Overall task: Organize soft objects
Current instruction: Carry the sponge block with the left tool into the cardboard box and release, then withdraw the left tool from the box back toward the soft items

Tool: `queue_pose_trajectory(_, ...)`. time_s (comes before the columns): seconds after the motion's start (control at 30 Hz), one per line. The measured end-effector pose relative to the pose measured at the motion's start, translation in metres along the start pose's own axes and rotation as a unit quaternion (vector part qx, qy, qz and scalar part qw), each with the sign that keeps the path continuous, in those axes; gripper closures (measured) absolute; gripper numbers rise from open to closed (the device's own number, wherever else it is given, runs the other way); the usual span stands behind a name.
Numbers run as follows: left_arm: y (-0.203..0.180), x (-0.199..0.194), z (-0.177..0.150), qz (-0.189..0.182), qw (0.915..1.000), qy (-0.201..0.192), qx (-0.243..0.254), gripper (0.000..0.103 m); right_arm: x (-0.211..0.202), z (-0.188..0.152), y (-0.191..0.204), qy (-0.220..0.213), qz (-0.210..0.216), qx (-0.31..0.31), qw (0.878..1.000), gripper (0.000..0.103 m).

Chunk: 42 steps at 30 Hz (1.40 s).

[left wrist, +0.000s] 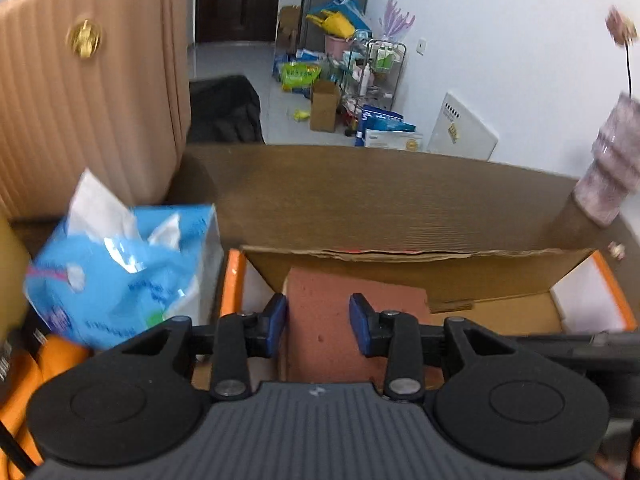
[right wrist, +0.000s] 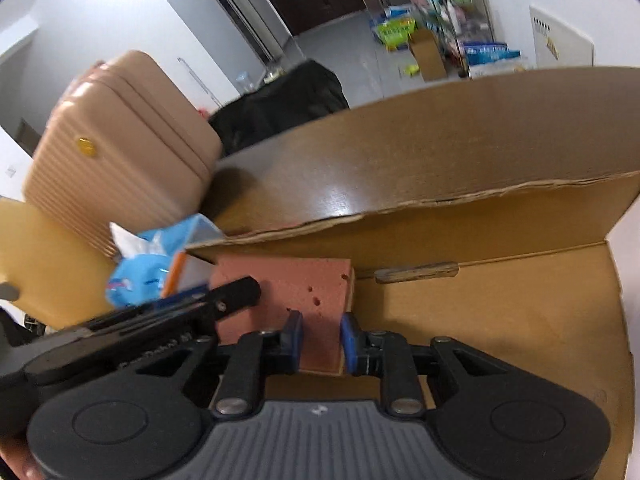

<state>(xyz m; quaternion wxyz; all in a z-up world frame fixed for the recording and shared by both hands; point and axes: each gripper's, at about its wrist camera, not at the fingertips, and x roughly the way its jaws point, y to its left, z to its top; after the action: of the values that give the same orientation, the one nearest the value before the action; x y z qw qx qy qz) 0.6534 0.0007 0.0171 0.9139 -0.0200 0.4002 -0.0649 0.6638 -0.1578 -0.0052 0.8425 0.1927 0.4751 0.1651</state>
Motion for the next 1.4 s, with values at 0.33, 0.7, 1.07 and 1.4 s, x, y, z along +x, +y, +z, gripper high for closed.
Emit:
queue_pose_trajectory(0.33, 0.002, -0.056, -0.001, 0.000, 0.9994, -0.027, 0.023, 0.054, -0.062, -0.003, 0.010, -0.048, -0.040, -0.075, 0.995, 0.070)
queue_pose_trajectory(0.7, 0.021, -0.228, -0.025, 0.019, 0.9912, -0.127, 0.030, 0.019, -0.261, -0.056, -0.005, -0.169, -0.123, -0.140, 0.968, 0.033)
queue_pose_trajectory(1.07, 0.012, -0.344, -0.088, 0.030, 0.9755, -0.217, 0.019, 0.001, -0.362, -0.152, -0.017, -0.248, -0.120, -0.138, 0.951, 0.018)
queue_pose_trajectory(1.4, 0.010, -0.389, -0.210, 0.018, 0.9606, -0.276, 0.031, 0.000, -0.383, -0.272, 0.006, -0.322, -0.136, -0.194, 0.916, 0.013)
